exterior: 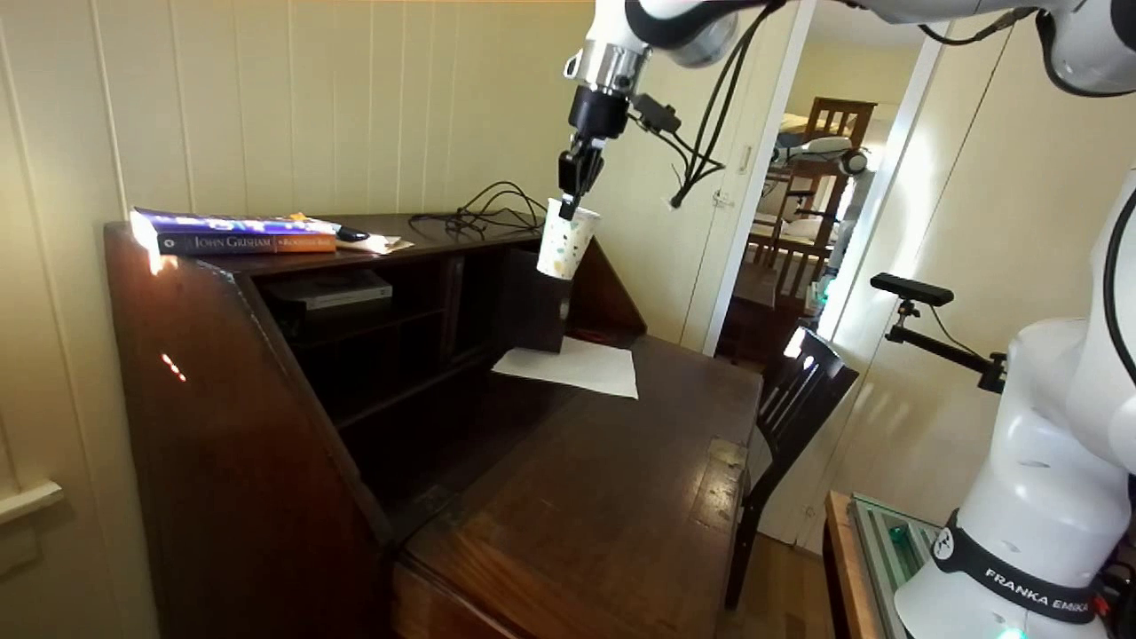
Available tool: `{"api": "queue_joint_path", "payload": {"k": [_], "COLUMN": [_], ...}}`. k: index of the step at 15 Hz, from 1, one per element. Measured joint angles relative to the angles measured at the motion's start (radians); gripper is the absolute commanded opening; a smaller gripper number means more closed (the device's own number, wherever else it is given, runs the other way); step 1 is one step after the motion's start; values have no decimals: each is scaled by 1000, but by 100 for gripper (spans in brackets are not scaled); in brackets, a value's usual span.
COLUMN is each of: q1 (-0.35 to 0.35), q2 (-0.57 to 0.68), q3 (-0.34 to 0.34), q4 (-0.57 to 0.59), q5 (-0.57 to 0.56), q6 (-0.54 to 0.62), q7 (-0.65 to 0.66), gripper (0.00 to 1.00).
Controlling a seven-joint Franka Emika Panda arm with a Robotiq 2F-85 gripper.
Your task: Put the coffee cup on top of the cabinet.
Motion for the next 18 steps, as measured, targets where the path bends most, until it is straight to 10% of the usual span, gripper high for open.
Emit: {"api": "queue_joint_path", "payload": {"k": [18], "q1": [78], "q2": [331], "q3": [31], "q4": [441], "q5": [-49], "q6": [30], "q7": [101], "gripper": [1]}}
